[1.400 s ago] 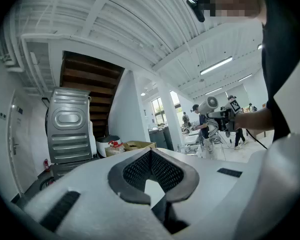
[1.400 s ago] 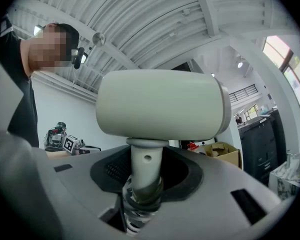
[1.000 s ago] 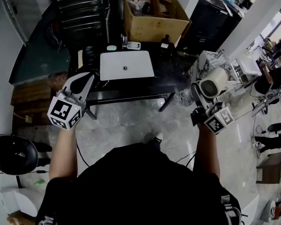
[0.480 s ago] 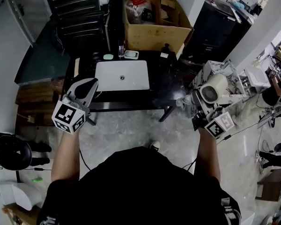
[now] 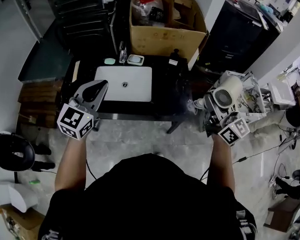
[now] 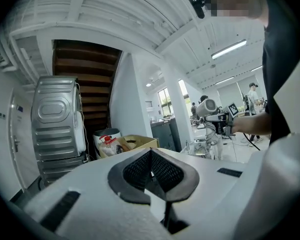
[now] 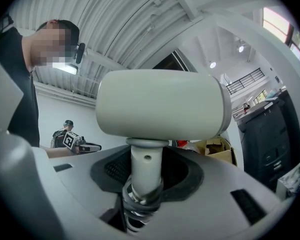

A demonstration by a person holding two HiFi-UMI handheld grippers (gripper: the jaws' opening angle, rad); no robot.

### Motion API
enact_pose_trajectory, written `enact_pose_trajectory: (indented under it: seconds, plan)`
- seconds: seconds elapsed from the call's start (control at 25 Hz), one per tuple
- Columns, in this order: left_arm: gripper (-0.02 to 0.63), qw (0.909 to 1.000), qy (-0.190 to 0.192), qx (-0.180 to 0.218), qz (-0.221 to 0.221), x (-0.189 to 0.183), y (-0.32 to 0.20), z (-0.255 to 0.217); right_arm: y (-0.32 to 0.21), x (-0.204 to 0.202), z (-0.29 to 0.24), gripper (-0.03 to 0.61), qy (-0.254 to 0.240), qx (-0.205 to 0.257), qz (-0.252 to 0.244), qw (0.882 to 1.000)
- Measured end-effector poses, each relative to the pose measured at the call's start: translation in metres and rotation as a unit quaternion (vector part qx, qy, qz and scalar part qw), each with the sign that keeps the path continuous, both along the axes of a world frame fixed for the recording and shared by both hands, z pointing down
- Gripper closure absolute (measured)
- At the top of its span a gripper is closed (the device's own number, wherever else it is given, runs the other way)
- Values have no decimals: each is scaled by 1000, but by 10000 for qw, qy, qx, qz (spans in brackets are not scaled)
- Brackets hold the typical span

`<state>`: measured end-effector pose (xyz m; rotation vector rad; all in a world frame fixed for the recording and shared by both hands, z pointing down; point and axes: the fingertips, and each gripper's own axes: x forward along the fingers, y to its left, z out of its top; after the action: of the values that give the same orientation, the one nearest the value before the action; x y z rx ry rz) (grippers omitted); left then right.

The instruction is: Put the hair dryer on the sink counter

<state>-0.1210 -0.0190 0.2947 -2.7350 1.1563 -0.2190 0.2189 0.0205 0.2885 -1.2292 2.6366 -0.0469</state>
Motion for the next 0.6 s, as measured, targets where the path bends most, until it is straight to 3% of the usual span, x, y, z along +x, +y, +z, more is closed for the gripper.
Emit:
enact_pose_trajectory:
  seconds: [0.6]
  plan:
    - [598,9991,-130,-161,-377,75,-40,10,-77,60,11,425,108,-62,-582,9982]
